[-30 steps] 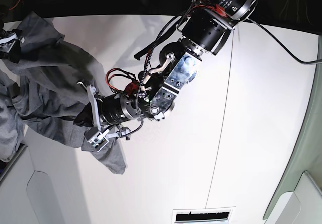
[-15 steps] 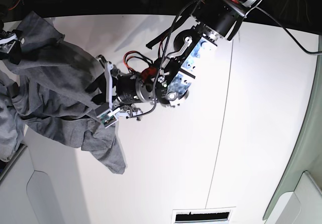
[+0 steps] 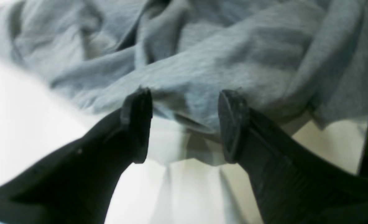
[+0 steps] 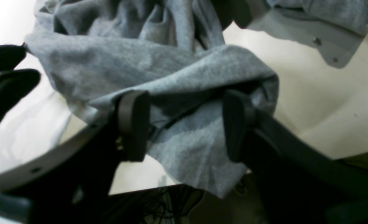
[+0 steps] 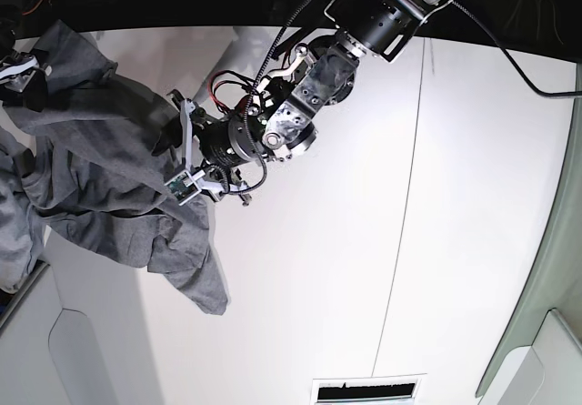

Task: Layout the t-shirt on the table in an organized manner, then fold the t-shirt properly
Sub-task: 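Reach the left gripper across and grasp the shirt near the right gripper, then pull the grasped shirt back toward the left arm with the left gripper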

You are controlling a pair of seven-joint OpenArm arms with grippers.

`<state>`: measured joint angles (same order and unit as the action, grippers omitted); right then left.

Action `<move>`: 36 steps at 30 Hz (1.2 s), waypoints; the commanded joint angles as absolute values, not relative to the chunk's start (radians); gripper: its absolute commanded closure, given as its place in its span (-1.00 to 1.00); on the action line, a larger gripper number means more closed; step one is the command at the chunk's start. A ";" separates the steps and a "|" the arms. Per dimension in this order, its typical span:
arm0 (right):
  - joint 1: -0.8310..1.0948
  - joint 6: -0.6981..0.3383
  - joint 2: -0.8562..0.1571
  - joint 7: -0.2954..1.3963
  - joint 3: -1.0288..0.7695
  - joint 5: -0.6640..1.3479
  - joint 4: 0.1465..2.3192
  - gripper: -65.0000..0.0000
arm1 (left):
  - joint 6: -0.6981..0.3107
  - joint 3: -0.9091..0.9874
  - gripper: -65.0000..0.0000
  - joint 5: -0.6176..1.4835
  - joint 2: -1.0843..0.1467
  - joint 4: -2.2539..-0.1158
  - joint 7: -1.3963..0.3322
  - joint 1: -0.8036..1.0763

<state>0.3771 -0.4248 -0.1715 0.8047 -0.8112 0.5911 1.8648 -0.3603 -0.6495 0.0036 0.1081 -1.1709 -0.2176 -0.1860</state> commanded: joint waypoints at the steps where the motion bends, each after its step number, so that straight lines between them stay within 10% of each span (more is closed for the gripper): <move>1: 0.380 -0.422 -0.185 0.786 -0.817 0.610 1.878 -0.13 | -0.310 -0.671 -0.11 -0.015 0.122 -1.172 -0.178 -0.215; 12: 0.380 -0.422 -0.184 0.786 -0.817 0.609 1.878 -0.13 | 0.008 -0.911 -0.05 -0.201 0.122 -1.052 -0.093 -0.288; 16: 0.377 -0.422 -0.184 0.785 -0.817 0.610 1.878 -0.13 | 0.077 -0.921 0.98 -0.237 0.143 -1.052 -0.095 -0.295; 26: 0.377 -0.422 -0.185 0.763 -0.817 0.609 1.878 -0.13 | 0.108 -0.921 1.00 -0.314 0.117 -1.184 -0.223 -0.315; 36: 0.377 -0.422 -0.185 0.763 -0.817 0.619 1.878 -0.13 | 0.085 -0.921 1.00 -0.311 -0.214 -1.607 -0.342 -0.307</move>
<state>0.3767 -0.4248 -0.1711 0.7868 -0.8112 0.6022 1.8648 0.0677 -0.9249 -0.2970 -0.2218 -1.5883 -0.3622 -0.2832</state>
